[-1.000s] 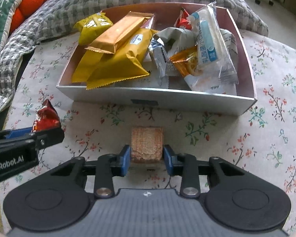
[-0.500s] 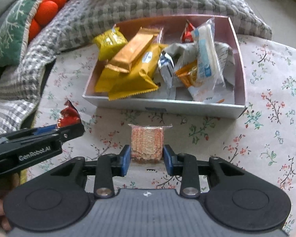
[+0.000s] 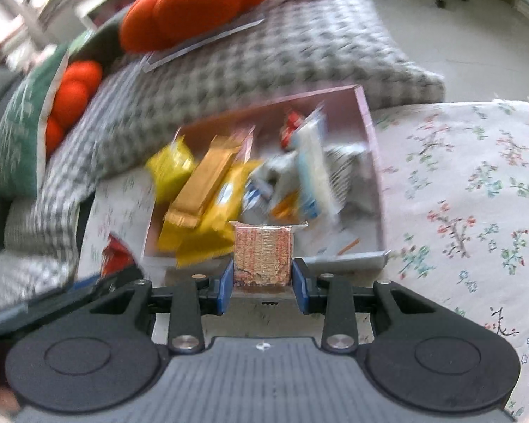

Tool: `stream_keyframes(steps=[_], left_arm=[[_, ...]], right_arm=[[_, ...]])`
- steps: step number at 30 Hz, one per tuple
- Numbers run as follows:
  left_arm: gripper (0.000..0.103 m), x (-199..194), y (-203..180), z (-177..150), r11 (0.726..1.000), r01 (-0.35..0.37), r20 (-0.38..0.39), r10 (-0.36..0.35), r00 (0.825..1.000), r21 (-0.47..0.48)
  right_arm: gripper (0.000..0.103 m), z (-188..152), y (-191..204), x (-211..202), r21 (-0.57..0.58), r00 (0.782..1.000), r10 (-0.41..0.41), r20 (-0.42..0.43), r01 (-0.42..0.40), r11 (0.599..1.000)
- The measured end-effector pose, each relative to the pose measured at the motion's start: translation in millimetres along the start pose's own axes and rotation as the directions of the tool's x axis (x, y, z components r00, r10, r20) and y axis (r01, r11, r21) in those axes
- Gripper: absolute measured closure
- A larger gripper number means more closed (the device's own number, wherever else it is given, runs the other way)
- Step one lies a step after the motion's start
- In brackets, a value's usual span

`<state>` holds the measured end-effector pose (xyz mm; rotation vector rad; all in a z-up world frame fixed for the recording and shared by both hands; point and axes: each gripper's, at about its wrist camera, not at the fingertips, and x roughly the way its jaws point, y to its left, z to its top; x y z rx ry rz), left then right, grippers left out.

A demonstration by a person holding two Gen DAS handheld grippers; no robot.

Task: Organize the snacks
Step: 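Lift and carry the red wrapper and wafer cube over the box with both tools, then open both tools to drop the red wrapper and wafer cube into the box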

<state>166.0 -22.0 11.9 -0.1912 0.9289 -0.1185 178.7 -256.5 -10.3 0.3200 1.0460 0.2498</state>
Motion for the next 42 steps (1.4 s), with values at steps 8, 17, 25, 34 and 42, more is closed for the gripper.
stream_keyframes(steps=[8,17,25,34,42], left_arm=[[0.069,15.6,-1.6,5.6,1.000,-0.004,0.010,0.004,1.000,0.017],[0.069,23.1,-6.2,12.8,0.999,0.009,0.033,-0.011,0.999,0.044],[0.045,15.4,-3.1,16.1,0.998,0.046,0.110,-0.050,0.993,0.041],[0.044,4.5,13.1,15.8,0.999,0.016,0.101,-0.012,0.995,-0.033],[0.039,-18.9,16.0,9.0,0.998,-0.030,0.069,0.034,0.997,-0.062]], right_arm=[[0.071,3.7,-33.1,-0.7,0.182,0.998,-0.001,0.060,-0.010,0.983],[0.071,4.2,-33.5,3.7,0.223,0.995,0.039,0.092,-0.059,0.973],[0.060,5.5,-19.8,5.1,0.210,0.982,0.077,0.173,-0.113,0.971],[0.051,6.5,-20.8,-4.0,0.186,0.984,0.034,0.174,-0.067,0.980],[0.049,-0.7,-5.2,-2.0,0.132,0.993,0.064,0.098,-0.077,0.988]])
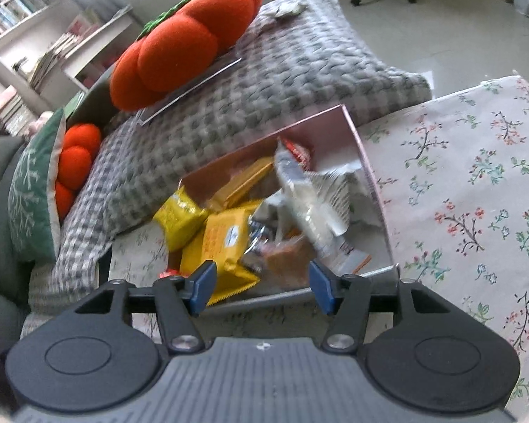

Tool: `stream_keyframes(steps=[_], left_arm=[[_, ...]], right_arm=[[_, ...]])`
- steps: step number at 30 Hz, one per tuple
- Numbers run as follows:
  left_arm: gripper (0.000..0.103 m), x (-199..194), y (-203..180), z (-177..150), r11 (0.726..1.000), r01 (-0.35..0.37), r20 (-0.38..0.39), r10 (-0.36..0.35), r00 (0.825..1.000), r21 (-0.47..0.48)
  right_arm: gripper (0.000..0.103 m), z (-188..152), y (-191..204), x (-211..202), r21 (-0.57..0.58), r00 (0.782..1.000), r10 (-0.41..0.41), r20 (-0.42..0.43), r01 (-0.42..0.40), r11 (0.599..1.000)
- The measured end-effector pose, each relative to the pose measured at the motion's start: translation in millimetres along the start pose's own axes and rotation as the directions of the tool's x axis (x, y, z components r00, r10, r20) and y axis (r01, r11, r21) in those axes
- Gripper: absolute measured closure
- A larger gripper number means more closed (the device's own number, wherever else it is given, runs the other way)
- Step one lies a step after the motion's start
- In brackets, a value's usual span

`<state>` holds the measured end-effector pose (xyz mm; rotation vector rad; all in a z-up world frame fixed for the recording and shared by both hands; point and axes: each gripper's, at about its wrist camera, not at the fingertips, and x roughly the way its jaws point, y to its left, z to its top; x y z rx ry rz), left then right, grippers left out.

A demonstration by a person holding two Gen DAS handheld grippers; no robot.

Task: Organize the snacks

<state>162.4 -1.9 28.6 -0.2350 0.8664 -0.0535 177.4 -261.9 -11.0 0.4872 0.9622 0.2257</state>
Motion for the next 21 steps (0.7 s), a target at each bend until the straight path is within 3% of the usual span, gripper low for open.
stream_keyframes(steps=[7,12,21], left_arm=[[0.037,-26.3,-9.3,-6.3,0.998,-0.055,-0.034,0.056,0.998,0.028],[0.035,-41.7,-17.7,-11.1,0.997,-0.069,-0.035,0.071,0.997,0.046],[0.031,-61.5,-33.8,-23.2,0.989,-0.087,-0.012,0.089,0.996,0.118]], right_arm=[[0.045,-7.9,14.2,-18.0,-0.052,0.998,-0.039,-0.041,0.037,0.998],[0.041,-13.5,26.0,-33.3,-0.160,0.993,-0.119,-0.009,0.116,0.980],[0.037,-28.6,29.8,-44.8,-0.241,0.986,-0.164,-0.013,0.156,0.958]])
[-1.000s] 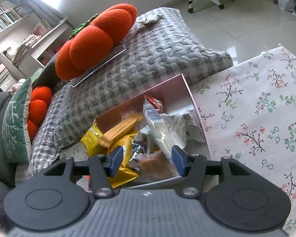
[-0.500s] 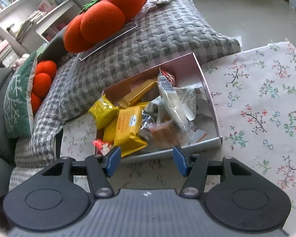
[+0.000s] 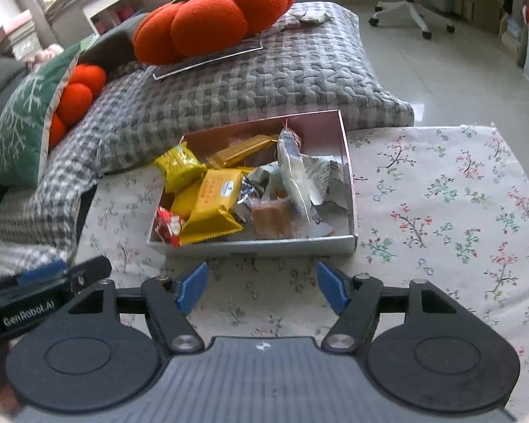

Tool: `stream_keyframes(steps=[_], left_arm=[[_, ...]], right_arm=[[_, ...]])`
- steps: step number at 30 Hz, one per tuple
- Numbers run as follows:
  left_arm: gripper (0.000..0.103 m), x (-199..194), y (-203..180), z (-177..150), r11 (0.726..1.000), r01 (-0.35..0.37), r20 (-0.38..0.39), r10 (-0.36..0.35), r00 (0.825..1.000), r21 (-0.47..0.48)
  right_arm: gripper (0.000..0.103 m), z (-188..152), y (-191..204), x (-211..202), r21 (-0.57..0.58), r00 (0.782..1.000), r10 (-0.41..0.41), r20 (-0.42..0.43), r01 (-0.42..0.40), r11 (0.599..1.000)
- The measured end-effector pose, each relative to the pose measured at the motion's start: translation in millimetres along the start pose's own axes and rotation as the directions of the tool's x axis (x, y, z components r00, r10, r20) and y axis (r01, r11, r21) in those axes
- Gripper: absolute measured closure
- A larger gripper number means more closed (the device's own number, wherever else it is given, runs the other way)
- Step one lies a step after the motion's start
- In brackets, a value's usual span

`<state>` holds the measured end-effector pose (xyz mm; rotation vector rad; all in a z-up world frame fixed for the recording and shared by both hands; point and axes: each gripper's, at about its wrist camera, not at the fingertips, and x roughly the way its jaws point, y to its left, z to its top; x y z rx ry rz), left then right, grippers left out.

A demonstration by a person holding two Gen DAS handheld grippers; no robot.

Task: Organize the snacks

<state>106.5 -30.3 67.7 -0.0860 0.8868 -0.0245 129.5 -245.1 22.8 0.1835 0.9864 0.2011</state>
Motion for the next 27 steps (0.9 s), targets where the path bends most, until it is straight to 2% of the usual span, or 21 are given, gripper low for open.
stream_keyframes(steps=[8,17,22,27], left_arm=[[0.023,-0.2,-2.8,-6.3,0.999,-0.031,-0.004,0.031,1.000,0.032],[0.013,5.4,-2.1,-7.6,0.998,-0.051,-0.017,0.052,0.999,0.044],[0.008,6.9,-1.2,-7.8,0.997,-0.063,-0.022,0.065,0.998,0.049],[0.007,8.4,0.6,-7.6,0.997,-0.073,-0.024,0.074,0.997,0.041]], right_arm=[[0.027,-3.5,1.2,-7.1,-0.017,1.000,-0.008,0.018,0.008,1.000],[0.016,-10.1,3.0,3.0,-0.033,0.999,-0.038,-0.009,0.037,0.999],[0.007,-12.0,6.9,3.2,-0.045,0.999,-0.048,-0.003,0.048,0.998],[0.005,-13.5,6.4,6.4,-0.045,0.998,-0.068,-0.010,0.068,0.997]])
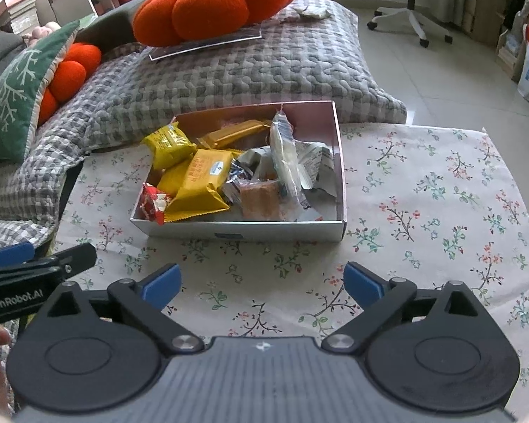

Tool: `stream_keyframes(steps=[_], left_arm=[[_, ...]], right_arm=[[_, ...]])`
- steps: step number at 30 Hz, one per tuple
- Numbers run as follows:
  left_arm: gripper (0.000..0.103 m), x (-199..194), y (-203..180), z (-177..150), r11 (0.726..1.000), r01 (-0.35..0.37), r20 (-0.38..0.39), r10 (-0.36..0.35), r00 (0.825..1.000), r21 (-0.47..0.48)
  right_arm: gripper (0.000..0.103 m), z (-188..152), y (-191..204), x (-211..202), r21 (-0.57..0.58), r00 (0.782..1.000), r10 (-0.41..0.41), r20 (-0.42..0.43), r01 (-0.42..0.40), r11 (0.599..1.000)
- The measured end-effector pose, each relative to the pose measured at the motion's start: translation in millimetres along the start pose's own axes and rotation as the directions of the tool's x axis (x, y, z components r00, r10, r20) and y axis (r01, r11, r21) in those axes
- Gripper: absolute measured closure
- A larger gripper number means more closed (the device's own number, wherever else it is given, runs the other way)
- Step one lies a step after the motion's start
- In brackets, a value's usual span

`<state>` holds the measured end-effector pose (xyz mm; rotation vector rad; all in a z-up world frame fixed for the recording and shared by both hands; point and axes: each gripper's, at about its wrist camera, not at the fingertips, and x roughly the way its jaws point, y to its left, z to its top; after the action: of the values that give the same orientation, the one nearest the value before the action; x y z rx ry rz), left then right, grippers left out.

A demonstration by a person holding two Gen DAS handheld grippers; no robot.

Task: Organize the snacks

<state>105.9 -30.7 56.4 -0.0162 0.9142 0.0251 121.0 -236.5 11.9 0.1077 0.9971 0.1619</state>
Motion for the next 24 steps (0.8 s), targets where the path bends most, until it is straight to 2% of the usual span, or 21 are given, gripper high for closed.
stream_keyframes(steps=[14,24], left_arm=[[0.002,2.3,-8.1,-1.6,0.999,-0.007,0.003,0.007,1.000,0.041],[0.001,8.2,-3.7,-2.7,1.000,0.027,-0.019,-0.027,0.999,0.016]], right_arm=[[0.002,-4.3,6.4,4.5,-0.036,1.000,-0.017,-0.027,0.016,0.999],[0.002,-4.3,5.3,4.8,-0.043,0.999,-0.021,-0.034,0.020,0.999]])
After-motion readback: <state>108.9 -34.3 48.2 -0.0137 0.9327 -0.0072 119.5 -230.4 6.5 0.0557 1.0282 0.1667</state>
